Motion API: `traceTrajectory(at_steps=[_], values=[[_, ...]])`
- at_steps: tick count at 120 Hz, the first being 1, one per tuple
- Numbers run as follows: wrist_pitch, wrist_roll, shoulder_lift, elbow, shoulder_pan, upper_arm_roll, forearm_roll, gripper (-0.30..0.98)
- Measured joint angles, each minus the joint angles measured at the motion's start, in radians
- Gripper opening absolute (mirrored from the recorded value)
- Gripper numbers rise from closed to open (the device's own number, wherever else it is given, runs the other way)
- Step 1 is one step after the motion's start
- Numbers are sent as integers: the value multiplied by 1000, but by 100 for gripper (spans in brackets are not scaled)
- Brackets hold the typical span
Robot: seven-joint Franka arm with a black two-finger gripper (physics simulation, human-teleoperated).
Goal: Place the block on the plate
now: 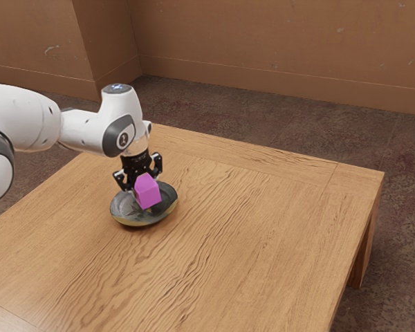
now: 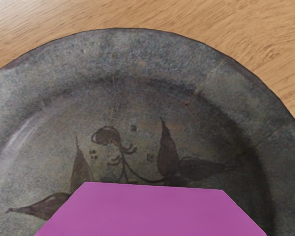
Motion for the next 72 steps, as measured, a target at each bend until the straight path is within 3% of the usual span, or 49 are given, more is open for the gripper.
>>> traceTrajectory(at_steps=[9, 29, 53, 72], values=[[-4, 3, 15, 18, 4, -1, 0, 38], [-16, 14, 28, 45, 5, -1, -3, 54], [-95, 25, 6, 146, -6, -2, 3, 63], [-283, 86, -172, 189, -40, -11, 10, 66]])
